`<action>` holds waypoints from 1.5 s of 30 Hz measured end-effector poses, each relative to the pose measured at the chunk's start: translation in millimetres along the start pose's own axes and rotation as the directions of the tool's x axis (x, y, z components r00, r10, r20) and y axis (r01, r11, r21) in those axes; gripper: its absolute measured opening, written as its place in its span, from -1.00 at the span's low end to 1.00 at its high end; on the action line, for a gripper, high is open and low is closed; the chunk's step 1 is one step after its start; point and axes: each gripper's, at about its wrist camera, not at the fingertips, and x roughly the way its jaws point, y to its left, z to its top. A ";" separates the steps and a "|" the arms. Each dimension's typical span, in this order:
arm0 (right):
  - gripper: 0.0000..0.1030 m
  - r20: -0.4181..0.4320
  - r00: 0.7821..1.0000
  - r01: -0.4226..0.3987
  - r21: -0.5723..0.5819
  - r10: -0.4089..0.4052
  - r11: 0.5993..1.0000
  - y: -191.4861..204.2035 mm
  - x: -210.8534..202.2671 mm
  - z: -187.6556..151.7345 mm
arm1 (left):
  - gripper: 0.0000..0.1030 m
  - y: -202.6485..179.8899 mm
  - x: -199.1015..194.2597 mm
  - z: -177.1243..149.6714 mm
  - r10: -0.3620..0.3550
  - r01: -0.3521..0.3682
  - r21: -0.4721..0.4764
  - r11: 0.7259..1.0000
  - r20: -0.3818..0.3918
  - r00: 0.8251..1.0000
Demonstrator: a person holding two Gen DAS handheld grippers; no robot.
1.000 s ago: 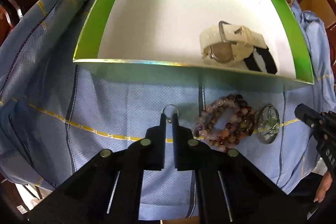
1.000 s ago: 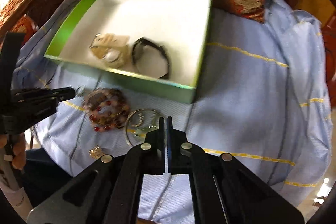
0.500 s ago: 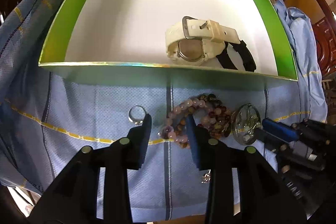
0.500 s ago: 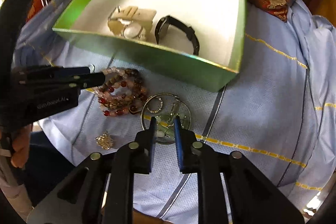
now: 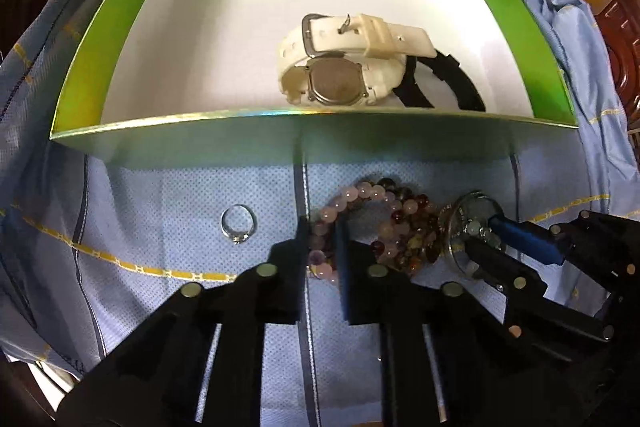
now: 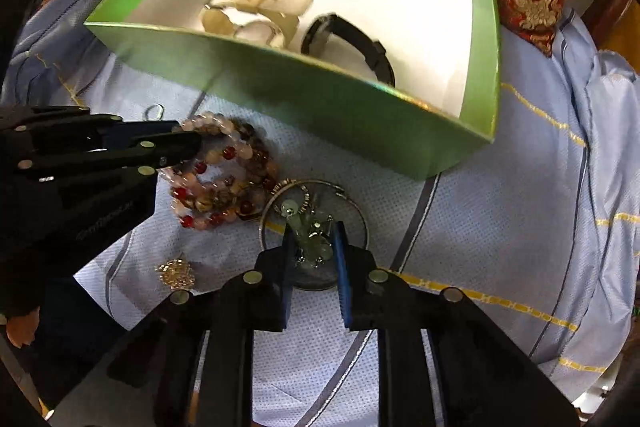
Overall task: Organize jewelry
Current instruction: 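Grasp the pink bead bracelet with the left tool while the right tool grasps the jade pendant, then lower the pink bracelet and jade pendant into the green box and release both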
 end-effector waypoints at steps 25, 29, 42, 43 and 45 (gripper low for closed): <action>-0.66 0.072 0.996 -0.048 0.080 0.042 0.996 -20.7 -45.3 -5.1 | -0.84 61.5 -54.1 -6.9 -0.097 0.107 -0.116 0.987 0.085 0.992; -0.66 0.081 0.996 -0.053 0.088 0.046 0.995 -24.0 -50.9 -4.2 | -0.84 56.5 -55.8 -6.9 -0.092 0.101 -0.099 0.990 0.091 0.992; -0.66 0.327 0.935 -0.171 0.084 0.135 0.982 -29.4 -112.2 -6.6 | -0.84 55.9 -111.8 -14.0 -0.099 0.107 -0.009 0.994 0.304 0.947; -0.66 0.355 0.924 -0.181 0.088 0.139 0.980 -32.1 -119.2 -5.0 | -0.84 57.5 -117.8 -13.7 -0.105 0.114 -0.009 0.993 0.323 0.941; -0.66 0.414 0.899 -0.196 0.097 0.139 0.976 -39.1 -132.4 -2.5 | -0.84 61.1 -132.4 -11.3 -0.137 0.152 -0.011 0.988 0.365 0.921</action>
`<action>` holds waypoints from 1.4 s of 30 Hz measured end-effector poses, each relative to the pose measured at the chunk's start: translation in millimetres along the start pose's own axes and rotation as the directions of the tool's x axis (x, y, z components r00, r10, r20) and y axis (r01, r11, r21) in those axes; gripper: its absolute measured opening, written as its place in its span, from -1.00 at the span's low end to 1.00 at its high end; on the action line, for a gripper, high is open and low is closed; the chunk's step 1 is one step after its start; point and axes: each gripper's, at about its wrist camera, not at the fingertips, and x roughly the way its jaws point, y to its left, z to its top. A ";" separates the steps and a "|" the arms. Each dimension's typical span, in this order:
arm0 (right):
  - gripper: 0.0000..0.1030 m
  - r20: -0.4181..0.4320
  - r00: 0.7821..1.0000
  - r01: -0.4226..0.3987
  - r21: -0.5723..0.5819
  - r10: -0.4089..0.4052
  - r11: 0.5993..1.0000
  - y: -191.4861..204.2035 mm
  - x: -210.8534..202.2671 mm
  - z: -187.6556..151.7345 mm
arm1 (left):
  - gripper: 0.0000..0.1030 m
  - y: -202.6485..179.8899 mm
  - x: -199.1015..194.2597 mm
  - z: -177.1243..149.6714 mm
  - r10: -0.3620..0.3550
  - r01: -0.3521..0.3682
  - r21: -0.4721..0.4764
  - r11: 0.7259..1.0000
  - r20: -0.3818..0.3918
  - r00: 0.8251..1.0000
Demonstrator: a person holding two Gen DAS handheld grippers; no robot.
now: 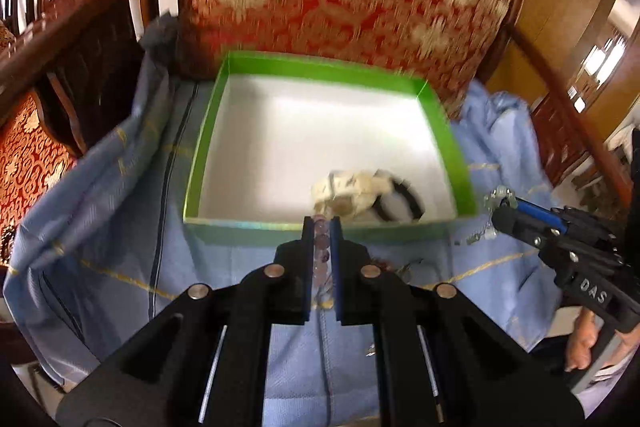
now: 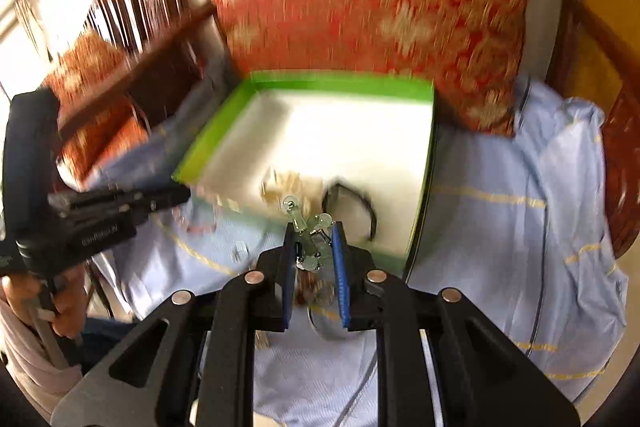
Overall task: Organize jewelry
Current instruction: 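Lower the pink bracelet and jade pendant into the green box and release both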
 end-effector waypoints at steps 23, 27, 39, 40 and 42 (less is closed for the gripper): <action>-0.19 -0.077 0.997 0.028 0.074 -0.023 0.997 -11.5 58.7 36.7 | -0.33 23.8 52.3 38.0 0.091 -0.092 -0.017 0.996 -0.071 0.993; -0.18 -0.143 0.988 -0.036 0.092 0.049 0.995 -4.4 41.9 11.5 | -0.26 4.2 29.0 13.2 -0.014 0.020 0.048 0.999 -0.108 0.994; -0.19 -0.359 0.933 0.000 0.035 0.012 0.999 14.0 104.0 -40.4 | -0.15 -10.2 81.9 -15.4 0.079 -0.056 0.080 0.995 -0.317 0.945; -0.19 -0.353 0.935 -0.023 0.046 0.038 0.999 14.8 108.0 -39.7 | -0.12 -8.4 82.8 -15.7 0.086 -0.064 0.077 0.995 -0.326 0.941; -0.19 -0.334 0.941 -0.047 0.043 0.059 0.998 19.3 111.6 -37.0 | -0.05 0.8 85.6 -17.9 0.112 -0.098 0.058 0.993 -0.341 0.933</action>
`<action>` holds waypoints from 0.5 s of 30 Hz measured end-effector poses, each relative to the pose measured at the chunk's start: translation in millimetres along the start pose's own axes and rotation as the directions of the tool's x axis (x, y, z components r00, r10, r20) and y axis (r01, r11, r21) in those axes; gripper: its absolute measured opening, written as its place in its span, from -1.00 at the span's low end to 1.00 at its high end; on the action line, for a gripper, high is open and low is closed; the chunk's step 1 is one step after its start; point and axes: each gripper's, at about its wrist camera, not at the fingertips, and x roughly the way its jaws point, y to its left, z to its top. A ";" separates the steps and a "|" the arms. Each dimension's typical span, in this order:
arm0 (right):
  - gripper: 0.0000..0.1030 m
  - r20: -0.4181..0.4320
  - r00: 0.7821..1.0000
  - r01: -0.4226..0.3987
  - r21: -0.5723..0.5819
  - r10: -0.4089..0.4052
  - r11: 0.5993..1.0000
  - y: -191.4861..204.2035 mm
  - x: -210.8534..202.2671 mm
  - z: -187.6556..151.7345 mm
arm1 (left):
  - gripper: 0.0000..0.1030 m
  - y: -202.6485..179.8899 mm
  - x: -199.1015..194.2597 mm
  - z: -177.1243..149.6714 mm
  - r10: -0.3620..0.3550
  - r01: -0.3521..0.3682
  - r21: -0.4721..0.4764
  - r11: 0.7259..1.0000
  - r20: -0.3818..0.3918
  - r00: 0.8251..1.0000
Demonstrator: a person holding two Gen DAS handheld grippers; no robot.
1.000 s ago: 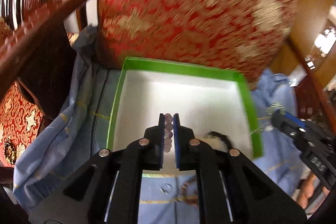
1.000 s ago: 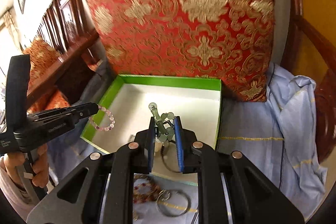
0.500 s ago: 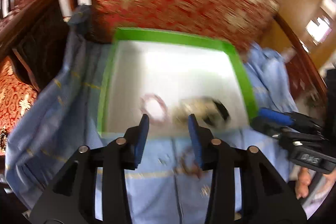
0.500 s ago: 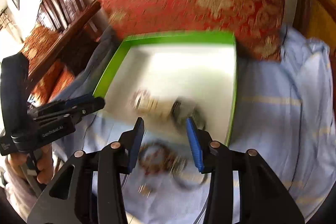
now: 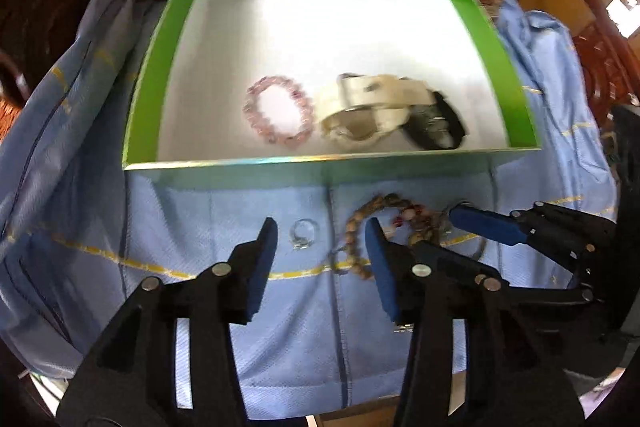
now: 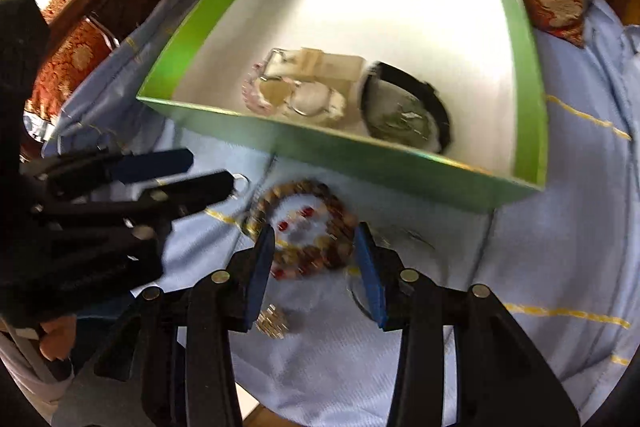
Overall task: Organize jewelry
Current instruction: 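Lower the pink bracelet and jade pendant into the green box and release both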
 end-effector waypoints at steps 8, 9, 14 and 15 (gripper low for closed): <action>-0.18 -0.007 0.992 0.125 -0.128 -0.127 0.984 26.8 31.2 9.9 | 0.15 16.7 4.7 -2.9 0.020 -0.021 -0.040 0.999 -0.026 0.999; -0.20 -0.008 0.989 0.142 -0.138 -0.145 0.980 28.0 32.8 10.1 | 0.15 16.7 4.5 -3.2 0.020 -0.021 -0.039 0.999 -0.028 0.999; -0.84 -0.030 0.990 0.132 -0.092 -0.135 0.987 18.6 27.0 10.0 | 0.15 17.4 4.9 -4.4 0.012 -0.013 -0.034 0.999 -0.031 0.999; -0.84 -0.018 0.989 0.146 -0.082 -0.148 0.986 15.8 21.0 11.0 | 0.15 18.1 4.4 -4.0 0.010 -0.012 -0.032 0.999 -0.031 0.999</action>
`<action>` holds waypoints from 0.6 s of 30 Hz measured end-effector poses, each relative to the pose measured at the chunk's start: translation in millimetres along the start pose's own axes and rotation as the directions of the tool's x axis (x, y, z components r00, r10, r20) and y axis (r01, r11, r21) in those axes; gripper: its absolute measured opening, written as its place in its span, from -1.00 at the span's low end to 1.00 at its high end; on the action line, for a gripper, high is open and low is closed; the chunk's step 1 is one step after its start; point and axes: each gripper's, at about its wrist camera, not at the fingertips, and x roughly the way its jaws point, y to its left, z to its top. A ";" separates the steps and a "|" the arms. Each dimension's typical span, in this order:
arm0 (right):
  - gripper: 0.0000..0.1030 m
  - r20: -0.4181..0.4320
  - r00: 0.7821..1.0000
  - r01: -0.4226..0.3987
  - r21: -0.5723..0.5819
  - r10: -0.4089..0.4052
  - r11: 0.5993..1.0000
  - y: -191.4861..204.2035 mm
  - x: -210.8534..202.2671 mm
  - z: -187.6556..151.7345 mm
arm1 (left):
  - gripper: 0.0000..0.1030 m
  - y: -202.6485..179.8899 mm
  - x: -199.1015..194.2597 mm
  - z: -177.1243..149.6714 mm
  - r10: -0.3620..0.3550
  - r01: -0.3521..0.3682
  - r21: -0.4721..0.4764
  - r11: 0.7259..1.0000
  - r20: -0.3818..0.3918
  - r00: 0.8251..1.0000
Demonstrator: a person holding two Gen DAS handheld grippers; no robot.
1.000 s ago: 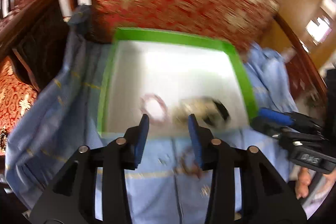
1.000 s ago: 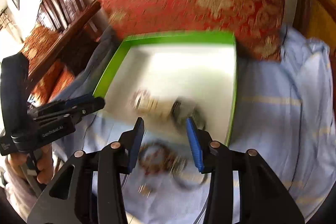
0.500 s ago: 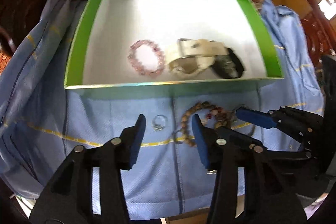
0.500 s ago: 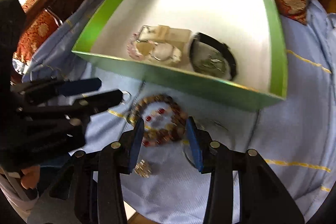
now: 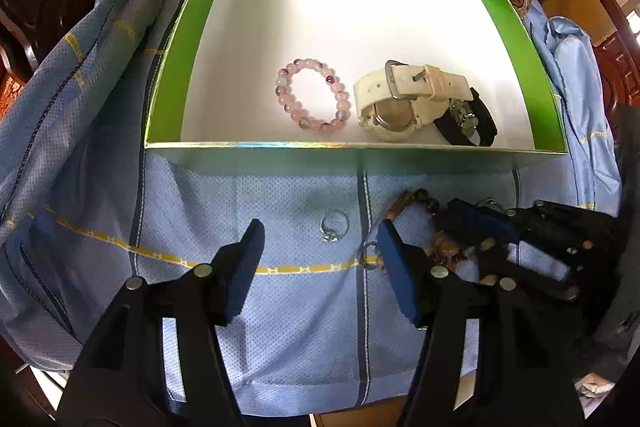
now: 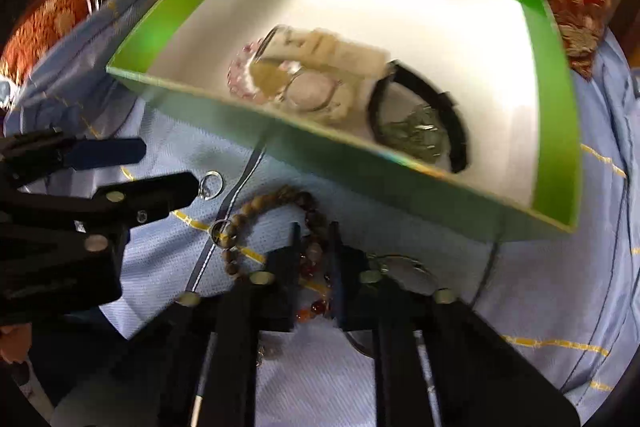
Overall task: Organize jewelry
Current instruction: 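Lower the pink bracelet and jade pendant into the green box and release both, then grasp the red-and-white bead bracelet with the right tool while the left grasps the brown bead bracelet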
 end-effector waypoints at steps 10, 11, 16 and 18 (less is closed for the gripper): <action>-0.84 0.121 0.993 -0.010 0.099 -0.002 0.995 -25.7 -52.5 0.4 | 0.14 -27.8 9.3 0.3 -0.031 0.031 0.074 0.997 0.000 1.000; -0.84 0.130 0.991 -0.010 0.099 -0.003 0.995 -26.7 -56.1 0.6 | 0.14 -31.9 10.2 0.3 -0.037 0.036 0.087 0.996 0.005 0.999; -0.84 0.134 0.991 -0.025 0.114 0.010 0.993 -36.0 -62.9 2.2 | 0.05 -47.8 15.8 0.4 -0.065 0.064 0.137 0.989 0.003 0.998; -0.84 0.115 0.993 -0.025 0.126 0.010 0.992 -39.2 -59.9 -0.3 | -0.10 -54.2 20.1 0.9 -0.067 0.067 0.163 0.984 -0.004 0.998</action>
